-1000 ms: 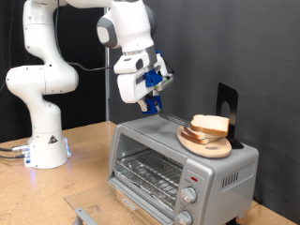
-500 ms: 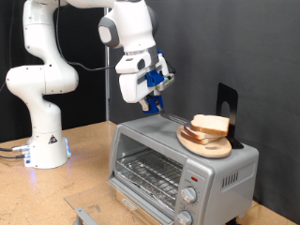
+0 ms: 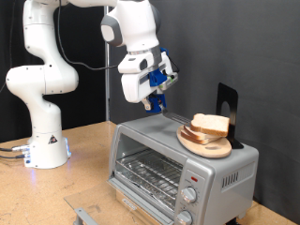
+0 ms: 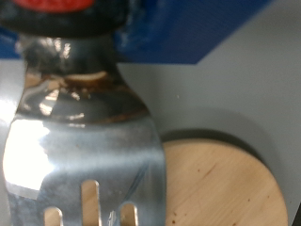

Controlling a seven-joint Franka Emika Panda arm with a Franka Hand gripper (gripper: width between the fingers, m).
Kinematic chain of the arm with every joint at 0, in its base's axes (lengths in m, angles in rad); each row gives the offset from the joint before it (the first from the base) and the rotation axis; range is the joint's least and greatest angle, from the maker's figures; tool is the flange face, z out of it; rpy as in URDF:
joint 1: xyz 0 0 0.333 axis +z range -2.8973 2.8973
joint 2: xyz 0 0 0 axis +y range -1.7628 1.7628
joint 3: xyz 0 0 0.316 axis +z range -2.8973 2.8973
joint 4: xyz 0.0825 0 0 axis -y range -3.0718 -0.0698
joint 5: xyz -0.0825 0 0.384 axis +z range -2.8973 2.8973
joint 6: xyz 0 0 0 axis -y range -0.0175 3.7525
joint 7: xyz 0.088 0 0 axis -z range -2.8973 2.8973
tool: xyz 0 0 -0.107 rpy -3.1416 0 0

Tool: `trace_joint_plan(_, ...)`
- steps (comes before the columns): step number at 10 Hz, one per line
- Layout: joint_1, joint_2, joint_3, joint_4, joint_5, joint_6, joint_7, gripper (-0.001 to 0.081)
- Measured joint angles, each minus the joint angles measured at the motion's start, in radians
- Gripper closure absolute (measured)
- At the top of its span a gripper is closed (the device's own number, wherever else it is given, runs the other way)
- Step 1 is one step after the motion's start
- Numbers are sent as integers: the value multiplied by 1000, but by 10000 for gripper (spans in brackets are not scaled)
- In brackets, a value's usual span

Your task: Make a piece of toast with the oven

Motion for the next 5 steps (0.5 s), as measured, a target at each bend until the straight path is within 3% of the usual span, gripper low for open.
trace_joint_plan(5,0,59,5,51,-50,1,60,324)
